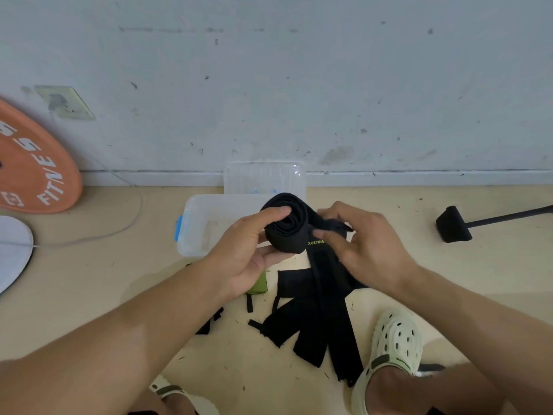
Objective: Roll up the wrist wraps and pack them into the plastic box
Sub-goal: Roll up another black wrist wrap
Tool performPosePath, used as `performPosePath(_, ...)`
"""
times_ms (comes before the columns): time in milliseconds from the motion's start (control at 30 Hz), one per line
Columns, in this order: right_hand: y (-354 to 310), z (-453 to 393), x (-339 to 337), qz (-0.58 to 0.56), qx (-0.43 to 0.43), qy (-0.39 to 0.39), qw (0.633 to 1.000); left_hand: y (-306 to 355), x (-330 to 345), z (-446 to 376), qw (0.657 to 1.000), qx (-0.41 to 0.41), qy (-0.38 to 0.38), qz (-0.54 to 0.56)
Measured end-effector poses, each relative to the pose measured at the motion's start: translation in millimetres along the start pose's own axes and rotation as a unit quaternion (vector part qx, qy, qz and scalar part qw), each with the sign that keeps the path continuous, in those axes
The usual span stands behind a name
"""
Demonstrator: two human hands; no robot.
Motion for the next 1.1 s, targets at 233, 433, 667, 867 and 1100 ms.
performPosePath(233, -5.2, 9.5, 22.3, -0.004, -0.013, -0.017, 1.0, -9.0, -0.1, 0.8, 0.998, 0.024, 0.05, 0.009)
performPosePath(433, -11.1, 21.2, 37.1, 0.002, 0.002, 0.024, 1.0, -22.3, 8.6, 9.0, 0.999, 0.018, 0.033, -0.013)
performPosePath(667, -13.4, 9.3, 26.6, -0.03, 0.015, 0.019, 0.999, -6.2, 11.5, 9.8, 0.961, 0.09, -0.047, -0.256)
performPosePath(867, -6.7, 8.3, 21.8, -0.11, 0.047, -0.013, 0.993, 8.7, 14.4, 11.6, 0.898, 0.197, -0.086, -0.385)
performPosePath(1100, -8.7, 17.8, 23.1, -0.125, 0.079, 0.021, 0.989, 4.4, 7.2, 12.5, 0.879, 0.251, -0.043, -0.403)
Point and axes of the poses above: each hand's wrist, its own z-axis away from the middle knuckle, its own x-axis out of the palm, y = z × x, the point moved 5 cm from there along -z, towards the middle knuckle, and after that the axes turned 9 degrees about x, right-handed, at the moved point
